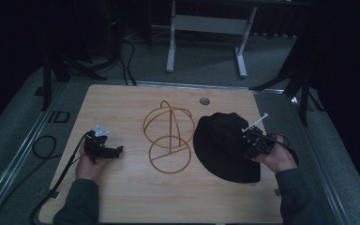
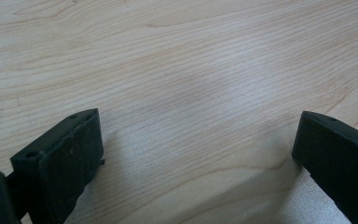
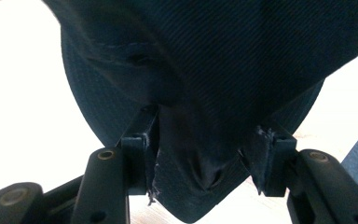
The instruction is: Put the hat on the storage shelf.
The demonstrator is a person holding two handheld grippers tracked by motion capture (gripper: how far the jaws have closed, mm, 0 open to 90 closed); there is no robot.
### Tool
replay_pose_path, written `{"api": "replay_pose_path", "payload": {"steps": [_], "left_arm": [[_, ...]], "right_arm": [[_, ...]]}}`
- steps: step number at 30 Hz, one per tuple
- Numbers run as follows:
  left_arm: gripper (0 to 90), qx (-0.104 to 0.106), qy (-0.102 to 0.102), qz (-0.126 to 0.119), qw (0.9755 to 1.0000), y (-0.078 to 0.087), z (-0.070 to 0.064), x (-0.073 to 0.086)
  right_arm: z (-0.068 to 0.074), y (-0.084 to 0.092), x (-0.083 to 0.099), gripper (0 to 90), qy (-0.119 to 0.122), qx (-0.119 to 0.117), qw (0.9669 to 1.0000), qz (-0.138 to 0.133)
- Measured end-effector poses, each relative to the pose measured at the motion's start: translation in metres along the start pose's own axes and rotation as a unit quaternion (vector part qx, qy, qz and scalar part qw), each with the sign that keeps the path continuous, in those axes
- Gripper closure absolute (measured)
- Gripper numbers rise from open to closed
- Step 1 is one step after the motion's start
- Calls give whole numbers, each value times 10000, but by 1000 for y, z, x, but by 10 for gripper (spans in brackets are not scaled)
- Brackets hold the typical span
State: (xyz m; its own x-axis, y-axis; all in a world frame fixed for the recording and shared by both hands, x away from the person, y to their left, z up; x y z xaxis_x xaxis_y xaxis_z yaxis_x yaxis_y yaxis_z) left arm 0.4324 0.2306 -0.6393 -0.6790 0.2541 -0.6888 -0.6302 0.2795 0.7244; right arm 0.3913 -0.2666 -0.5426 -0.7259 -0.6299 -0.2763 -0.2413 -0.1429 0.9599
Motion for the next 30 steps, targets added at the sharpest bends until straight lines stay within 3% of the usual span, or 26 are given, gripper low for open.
{"api": "replay_pose_path", "payload": {"steps": [7, 14, 20, 25, 30], "left_arm": [[20, 1, -3, 1, 10000, 0, 0, 0], [20, 0, -4, 1, 10000, 0, 0, 0], [20, 1, -4, 1, 10000, 0, 0, 0], [20, 0, 1, 0, 10000, 0, 0, 0], [20, 0, 0, 1, 10000, 0, 0, 0]], "right_arm": [[0, -7, -5, 517, -10, -50, 9996, 264], [-2, -9, -7, 689, 16, -121, 9988, 478], [-2, -12, -10, 838, 247, -93, 9973, 689], [-5, -10, -13, 868, 288, 35, 9977, 612], [-8, -4, -16, 877, 216, 104, 9991, 363]]}}
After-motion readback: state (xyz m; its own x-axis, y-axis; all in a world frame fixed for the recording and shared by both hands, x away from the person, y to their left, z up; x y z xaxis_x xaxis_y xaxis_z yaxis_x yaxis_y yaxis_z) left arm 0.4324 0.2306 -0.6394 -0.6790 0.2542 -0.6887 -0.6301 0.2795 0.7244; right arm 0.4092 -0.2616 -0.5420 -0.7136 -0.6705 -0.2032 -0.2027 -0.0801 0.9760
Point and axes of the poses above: each handheld gripper's, and its own axes: y roughly backward along the jaws, x roughly out of its underside, z roughly to its left, the point moved 10 cm from there along -y, roughly forward along the jaws, and after that the axes turned 3 degrees about y, right-handed, at the moved point
